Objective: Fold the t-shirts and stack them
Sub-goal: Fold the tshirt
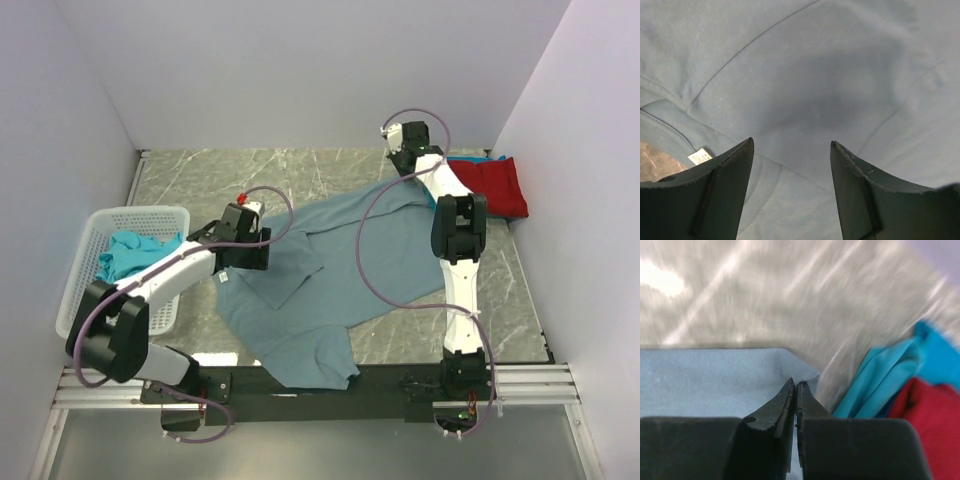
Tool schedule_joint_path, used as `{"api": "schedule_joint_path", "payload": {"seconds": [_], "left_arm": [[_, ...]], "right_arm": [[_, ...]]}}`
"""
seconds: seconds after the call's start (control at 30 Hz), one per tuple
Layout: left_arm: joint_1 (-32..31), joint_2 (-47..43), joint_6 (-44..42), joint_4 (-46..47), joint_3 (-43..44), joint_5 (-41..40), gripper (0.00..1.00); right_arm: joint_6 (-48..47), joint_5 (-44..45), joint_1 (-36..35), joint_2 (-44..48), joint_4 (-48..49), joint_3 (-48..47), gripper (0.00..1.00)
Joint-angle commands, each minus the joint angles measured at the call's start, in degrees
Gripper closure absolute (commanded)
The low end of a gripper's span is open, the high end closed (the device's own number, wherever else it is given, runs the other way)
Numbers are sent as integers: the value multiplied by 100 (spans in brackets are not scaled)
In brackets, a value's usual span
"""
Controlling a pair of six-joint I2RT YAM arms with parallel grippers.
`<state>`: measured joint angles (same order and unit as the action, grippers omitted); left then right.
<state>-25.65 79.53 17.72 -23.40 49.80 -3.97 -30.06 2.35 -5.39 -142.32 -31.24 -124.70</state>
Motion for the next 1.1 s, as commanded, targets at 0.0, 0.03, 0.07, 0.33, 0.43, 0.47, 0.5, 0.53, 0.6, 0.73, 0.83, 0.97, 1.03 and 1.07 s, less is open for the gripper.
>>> {"api": "schedule_joint_path", "payload": {"seconds": [0.0,0.03,0.07,0.33,0.43,0.47,0.5,0.53,0.6,0.73,0.83,0.97,1.03,1.07], "left_arm": [[226,273,311,72,293,-253,33],[314,457,381,46,406,-297,33],[419,563,443,11,477,-298,34],[992,2302,769,-217,2225,-491,58],[1018,3137,733,-620,3069,-588,66],[1035,3331,733,-761,3245,-553,67],[1062,3628,725,-850,3455,-466,71],[1071,3744,698,-990,3518,-412,72],[1132,3964,663,-1079,3572,-255,76],[1360,4211,610,-1132,3571,9,77],[1615,4457,602,-1167,3790,124,78],[1861,4861,672,-1325,4449,300,79],[1932,5160,654,-1500,5029,344,79],[1958,5291,646,-1571,5492,344,79]], "right_arm": [[45,695,-226,65,1225,-106,100],[36,749,-252,3,1243,-289,100],[10,767,-278,-119,1235,-396,100],[-149,767,-305,-112,1516,-204,100],[-149,776,-314,-120,1551,-212,100],[-158,776,-305,-120,1560,-221,100],[-158,784,-296,-129,1569,-256,100],[-149,785,-296,-129,1577,-273,100],[-158,811,-296,-138,1630,-326,100],[-184,872,-287,-208,1727,-379,100],[-219,951,-287,-261,1823,-397,100],[-237,1066,-296,-314,1973,-458,100],[-219,1092,-287,-323,2017,-467,100],[-202,1110,-296,-331,2087,-467,100]]}}
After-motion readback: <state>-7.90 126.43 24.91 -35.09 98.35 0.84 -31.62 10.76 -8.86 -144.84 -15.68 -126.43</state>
